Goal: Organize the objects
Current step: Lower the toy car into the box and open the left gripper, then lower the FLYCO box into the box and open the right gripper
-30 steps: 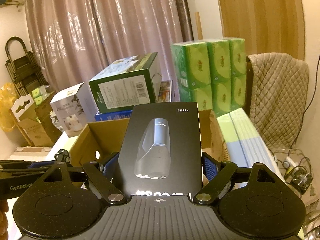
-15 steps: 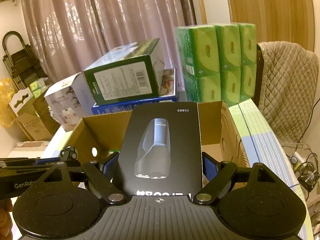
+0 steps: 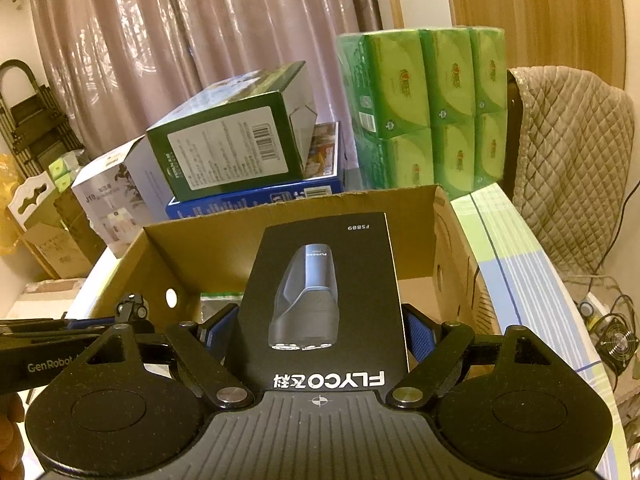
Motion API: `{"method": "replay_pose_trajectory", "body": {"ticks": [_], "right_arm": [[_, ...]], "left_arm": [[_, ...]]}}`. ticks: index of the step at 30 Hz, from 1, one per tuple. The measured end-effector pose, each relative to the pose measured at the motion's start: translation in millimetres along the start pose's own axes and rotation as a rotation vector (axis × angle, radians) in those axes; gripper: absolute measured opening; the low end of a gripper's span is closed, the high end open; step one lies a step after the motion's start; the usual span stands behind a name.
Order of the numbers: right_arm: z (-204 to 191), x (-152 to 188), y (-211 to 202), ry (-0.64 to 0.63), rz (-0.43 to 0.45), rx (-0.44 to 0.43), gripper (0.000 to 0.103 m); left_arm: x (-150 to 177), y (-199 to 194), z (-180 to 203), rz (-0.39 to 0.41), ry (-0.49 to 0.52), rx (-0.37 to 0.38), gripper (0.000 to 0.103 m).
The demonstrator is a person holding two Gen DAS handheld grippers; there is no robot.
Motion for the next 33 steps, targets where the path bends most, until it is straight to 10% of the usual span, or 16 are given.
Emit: {"method": "replay_pose_trajectory", "body": {"ticks": [33], "right_arm": [[-16, 0, 1, 0.011, 0.014, -0.02, 0.081]], "left_arm": [[4, -1, -15, 0.011, -0.022, -0.033, 0.036]]}}
Point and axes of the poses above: each gripper's, at about its wrist camera, not at the fingertips, and y roughly the way its jaws point, z to its right, x to its underside, the point moved 9 cm from there along y, roughly the way its jaws point, and after that the axes turned 14 degrees about z, right-handed, at the moved point
